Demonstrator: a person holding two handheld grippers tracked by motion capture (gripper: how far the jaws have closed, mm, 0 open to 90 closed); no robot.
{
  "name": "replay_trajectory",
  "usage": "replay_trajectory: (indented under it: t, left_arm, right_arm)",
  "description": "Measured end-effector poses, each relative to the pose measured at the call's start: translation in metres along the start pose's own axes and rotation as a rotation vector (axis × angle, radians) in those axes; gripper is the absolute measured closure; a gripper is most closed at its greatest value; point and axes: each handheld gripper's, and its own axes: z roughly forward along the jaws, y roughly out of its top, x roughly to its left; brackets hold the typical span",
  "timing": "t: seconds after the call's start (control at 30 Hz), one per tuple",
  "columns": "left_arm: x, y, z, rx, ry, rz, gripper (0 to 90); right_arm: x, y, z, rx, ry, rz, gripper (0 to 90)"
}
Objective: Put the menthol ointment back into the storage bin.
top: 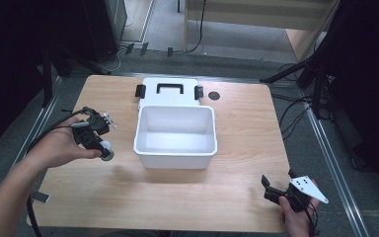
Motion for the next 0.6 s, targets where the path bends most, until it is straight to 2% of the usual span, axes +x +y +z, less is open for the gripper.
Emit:
replay_trajectory:
  t: [0.2, 0.23, 0.47, 0.6]
  left_arm:
    - [-0.001, 0.009, -0.015, -0.002, 0.010, 0.019, 51.5]
    - [-0.001, 0.013, -0.022, -0.001, 0.017, 0.026, 51.5]
    - [0.000, 0.028, -0.037, 0.001, 0.024, 0.045, 51.4]
    - [0.003, 0.038, -0.046, -0.001, 0.026, 0.040, 51.4]
  right_arm:
    - [0.000, 0.000, 0.000, 0.001, 0.000, -0.001, 0.4]
    - [0.000, 0.000, 0.000, 0.001, 0.001, -0.001, 0.4]
    - [0.000, 0.000, 0.000, 0.002, 0.002, -0.001, 0.4]
    - [0.000, 0.000, 0.000, 0.002, 0.002, 0.000, 0.4]
